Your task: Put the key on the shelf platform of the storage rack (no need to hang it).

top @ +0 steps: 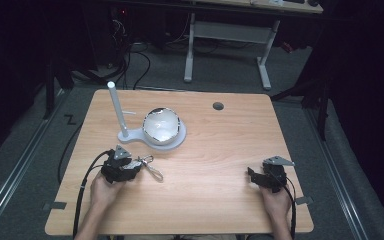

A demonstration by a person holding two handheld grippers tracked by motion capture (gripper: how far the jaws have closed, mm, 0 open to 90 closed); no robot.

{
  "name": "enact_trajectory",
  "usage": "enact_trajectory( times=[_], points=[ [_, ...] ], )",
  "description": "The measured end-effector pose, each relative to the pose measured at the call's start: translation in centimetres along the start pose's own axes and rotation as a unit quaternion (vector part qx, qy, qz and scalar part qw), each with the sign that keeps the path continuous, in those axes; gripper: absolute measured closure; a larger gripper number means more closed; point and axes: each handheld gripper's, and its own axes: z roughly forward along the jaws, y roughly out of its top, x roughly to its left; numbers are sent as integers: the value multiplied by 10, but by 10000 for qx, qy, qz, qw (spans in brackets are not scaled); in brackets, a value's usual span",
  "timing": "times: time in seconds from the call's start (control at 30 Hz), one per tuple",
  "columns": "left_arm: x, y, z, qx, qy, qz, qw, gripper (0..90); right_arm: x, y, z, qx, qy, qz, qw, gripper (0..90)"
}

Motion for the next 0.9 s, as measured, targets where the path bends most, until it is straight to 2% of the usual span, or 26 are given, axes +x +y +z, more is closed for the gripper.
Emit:
enact_trajectory(
  times=[0.1,0.17,0.37,0.53,0.7,0.73,0.8,0.9],
  points=[
    [-1,4,-7,-124,-14,7,9999,508,0,0,0,0,2,1,10000,331],
    [-1,5,-11,-194,-107,-49,9997,508,0,0,0,-3,4,2,10000,331],
    [2,4,-18,-254,-277,-205,9991,509,0,0,0,-3,5,2,10000,331],
    [1,6,-31,-496,-365,-269,9977,510,0,0,0,-2,4,2,10000,331],
    [0,10,-41,-542,-400,-252,9974,510,0,0,0,-2,4,2,10000,331],
    [0,13,-45,-613,-513,-299,9963,510,0,0,0,0,2,-1,10000,331],
    [-1,16,-49,-663,-588,-306,9956,510,0,0,0,-1,4,-13,10000,330],
    [-5,20,-55,-682,-560,-242,9958,509,0,0,0,6,6,-13,10000,330]
  ],
)
